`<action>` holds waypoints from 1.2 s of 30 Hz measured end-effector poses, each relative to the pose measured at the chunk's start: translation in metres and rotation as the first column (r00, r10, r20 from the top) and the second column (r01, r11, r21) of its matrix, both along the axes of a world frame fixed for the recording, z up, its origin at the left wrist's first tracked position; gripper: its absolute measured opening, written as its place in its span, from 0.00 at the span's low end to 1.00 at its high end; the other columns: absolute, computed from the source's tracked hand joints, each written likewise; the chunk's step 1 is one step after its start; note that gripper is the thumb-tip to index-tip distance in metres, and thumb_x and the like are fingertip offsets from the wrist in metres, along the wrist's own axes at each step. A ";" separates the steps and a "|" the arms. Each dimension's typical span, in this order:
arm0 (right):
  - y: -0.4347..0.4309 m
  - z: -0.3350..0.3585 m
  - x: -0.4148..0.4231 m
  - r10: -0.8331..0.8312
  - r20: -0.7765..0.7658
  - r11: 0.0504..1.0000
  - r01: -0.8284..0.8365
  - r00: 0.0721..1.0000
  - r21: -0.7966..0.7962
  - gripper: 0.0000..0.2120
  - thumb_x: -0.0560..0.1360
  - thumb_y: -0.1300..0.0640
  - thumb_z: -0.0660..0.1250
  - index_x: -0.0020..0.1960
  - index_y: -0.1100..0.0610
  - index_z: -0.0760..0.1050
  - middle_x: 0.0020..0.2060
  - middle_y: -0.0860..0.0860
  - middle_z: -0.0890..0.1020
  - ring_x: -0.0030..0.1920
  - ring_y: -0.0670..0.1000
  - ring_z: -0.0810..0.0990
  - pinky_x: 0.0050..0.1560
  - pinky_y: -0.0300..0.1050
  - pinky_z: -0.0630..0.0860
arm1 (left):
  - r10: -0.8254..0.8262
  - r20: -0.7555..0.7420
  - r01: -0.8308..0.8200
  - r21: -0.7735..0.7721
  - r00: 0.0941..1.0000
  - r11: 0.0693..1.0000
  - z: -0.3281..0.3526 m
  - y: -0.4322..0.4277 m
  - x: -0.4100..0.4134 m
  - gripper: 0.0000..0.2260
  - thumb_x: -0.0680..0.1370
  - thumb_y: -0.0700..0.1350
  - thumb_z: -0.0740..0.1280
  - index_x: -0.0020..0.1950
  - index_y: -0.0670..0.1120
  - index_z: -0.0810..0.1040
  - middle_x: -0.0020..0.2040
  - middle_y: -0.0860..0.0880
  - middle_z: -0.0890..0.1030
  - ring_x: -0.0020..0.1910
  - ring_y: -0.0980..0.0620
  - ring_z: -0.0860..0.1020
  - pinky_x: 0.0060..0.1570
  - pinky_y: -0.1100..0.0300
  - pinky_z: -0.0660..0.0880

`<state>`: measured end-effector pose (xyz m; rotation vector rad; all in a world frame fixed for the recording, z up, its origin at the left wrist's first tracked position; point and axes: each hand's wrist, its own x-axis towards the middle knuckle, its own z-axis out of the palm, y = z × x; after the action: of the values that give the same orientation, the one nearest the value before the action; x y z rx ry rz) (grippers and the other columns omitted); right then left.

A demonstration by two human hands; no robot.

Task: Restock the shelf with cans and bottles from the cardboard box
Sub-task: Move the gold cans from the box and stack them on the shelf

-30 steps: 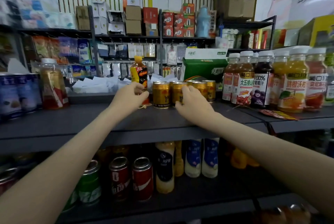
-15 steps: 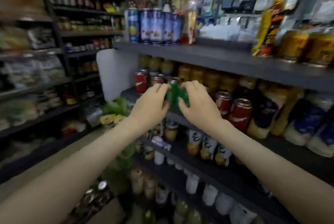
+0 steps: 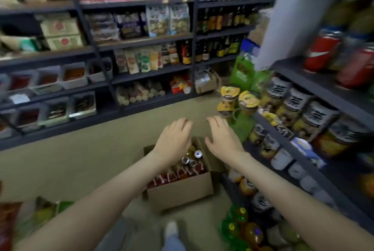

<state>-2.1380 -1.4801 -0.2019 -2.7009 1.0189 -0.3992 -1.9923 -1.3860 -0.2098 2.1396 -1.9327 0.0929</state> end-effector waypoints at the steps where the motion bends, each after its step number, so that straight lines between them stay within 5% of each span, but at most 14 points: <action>1: -0.008 -0.014 0.022 0.022 -0.030 1.000 -0.022 0.999 0.004 0.25 0.78 0.56 0.61 0.72 0.59 0.61 0.66 0.54 0.69 0.66 0.54 0.67 0.63 0.47 0.67 | 0.030 -0.020 -0.029 0.039 0.999 0.999 -0.014 -0.006 0.022 0.21 0.73 0.40 0.66 0.65 0.38 0.72 0.61 0.37 0.75 0.56 0.37 0.76 0.52 0.47 0.75; 6: -0.067 -0.082 0.126 0.071 -0.189 0.996 -0.060 0.979 0.061 0.27 0.79 0.54 0.60 0.75 0.58 0.57 0.69 0.53 0.67 0.68 0.54 0.66 0.65 0.47 0.66 | 0.162 -0.035 -0.151 0.221 0.986 0.964 -0.071 -0.055 0.131 0.23 0.80 0.45 0.57 0.74 0.42 0.61 0.73 0.41 0.63 0.69 0.41 0.66 0.65 0.50 0.64; 14: -0.146 -0.239 0.202 0.053 -0.382 0.969 0.045 0.922 0.243 0.30 0.78 0.51 0.62 0.77 0.53 0.54 0.72 0.49 0.64 0.71 0.49 0.63 0.69 0.45 0.65 | 0.200 -0.020 -0.164 0.498 0.980 0.852 -0.202 -0.116 0.247 0.26 0.81 0.47 0.57 0.77 0.45 0.53 0.77 0.43 0.55 0.74 0.43 0.58 0.70 0.50 0.56; 21: -0.199 -0.442 0.204 0.092 -0.561 0.938 0.118 0.823 0.326 0.33 0.77 0.54 0.63 0.77 0.52 0.51 0.71 0.48 0.64 0.70 0.49 0.63 0.67 0.45 0.65 | 0.178 -0.057 -0.101 0.639 0.982 0.763 -0.404 -0.158 0.258 0.28 0.82 0.48 0.54 0.79 0.46 0.46 0.79 0.42 0.45 0.77 0.44 0.46 0.74 0.49 0.42; 29: -0.236 -0.649 0.229 0.089 -0.591 0.918 0.164 0.802 0.360 0.32 0.77 0.56 0.62 0.77 0.56 0.51 0.71 0.54 0.63 0.70 0.53 0.63 0.69 0.47 0.62 | 0.291 -0.123 -0.113 0.729 0.949 0.675 -0.603 -0.183 0.245 0.31 0.81 0.48 0.57 0.79 0.46 0.44 0.79 0.44 0.46 0.78 0.46 0.46 0.75 0.48 0.44; 36: -0.254 -0.751 0.256 0.126 -0.574 0.945 0.079 0.809 0.317 0.38 0.75 0.56 0.67 0.78 0.53 0.49 0.75 0.59 0.57 0.73 0.60 0.59 0.72 0.56 0.56 | 0.408 -0.203 -0.135 0.738 0.890 0.661 -0.697 -0.184 0.235 0.30 0.82 0.52 0.53 0.79 0.47 0.42 0.79 0.45 0.44 0.77 0.47 0.45 0.75 0.50 0.43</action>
<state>-1.8817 -1.7342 -0.9524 -2.5529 1.0651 0.6185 -1.7578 -1.5703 -0.9067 2.6447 -1.5332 -1.0983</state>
